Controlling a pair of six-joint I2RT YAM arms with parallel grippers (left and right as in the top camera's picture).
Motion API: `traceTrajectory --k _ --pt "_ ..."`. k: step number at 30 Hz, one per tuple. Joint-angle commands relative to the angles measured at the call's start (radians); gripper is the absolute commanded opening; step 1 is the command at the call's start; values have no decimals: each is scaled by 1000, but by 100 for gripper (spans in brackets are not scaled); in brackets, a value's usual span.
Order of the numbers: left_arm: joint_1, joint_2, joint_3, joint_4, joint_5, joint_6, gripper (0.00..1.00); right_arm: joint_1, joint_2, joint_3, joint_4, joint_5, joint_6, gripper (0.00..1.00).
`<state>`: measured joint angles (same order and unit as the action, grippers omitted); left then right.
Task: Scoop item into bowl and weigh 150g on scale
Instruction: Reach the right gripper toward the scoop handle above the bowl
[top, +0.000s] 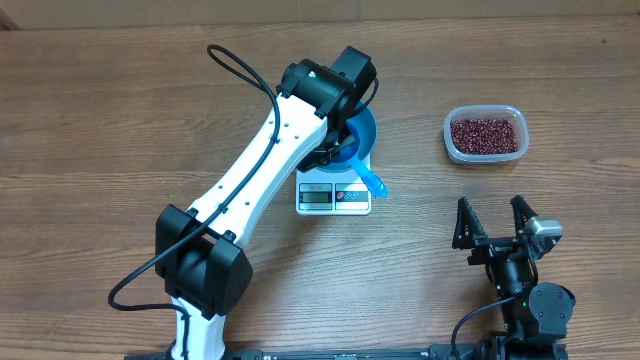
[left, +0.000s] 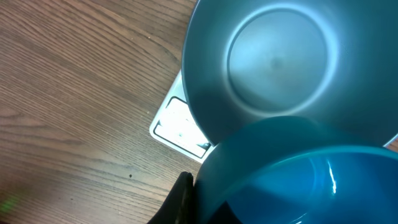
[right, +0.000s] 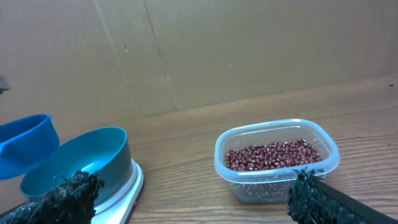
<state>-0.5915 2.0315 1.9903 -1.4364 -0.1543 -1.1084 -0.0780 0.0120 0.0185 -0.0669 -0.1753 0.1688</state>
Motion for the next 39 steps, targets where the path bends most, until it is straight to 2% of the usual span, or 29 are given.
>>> traceTrajectory --k 1,6,12,20,26,32,36,39 --pt "2 -5 23 -4 -2 13 4 0 -9 -10 11 -63 77 100" --pt "2 -5 23 2 3 11 4 0 -9 0 9 -84 160 100" --pt "2 -5 23 19 27 2 4 -1 -9 94 8 -119 245 100" --pt "2 -5 23 72 119 -13 4 -1 87 278 -89 -137 250 100" --pt "2 -5 23 72 128 -76 4 -1 322 472 -178 -204 250 100" --pt "4 -5 23 47 150 -164 4 -1 636 708 -350 -315 251 100" --pt "9 -5 23 45 152 -211 4 -1 826 822 -366 -558 251 100" --pt "14 -5 24 50 143 -224 4 -1 948 853 -287 -797 251 100"
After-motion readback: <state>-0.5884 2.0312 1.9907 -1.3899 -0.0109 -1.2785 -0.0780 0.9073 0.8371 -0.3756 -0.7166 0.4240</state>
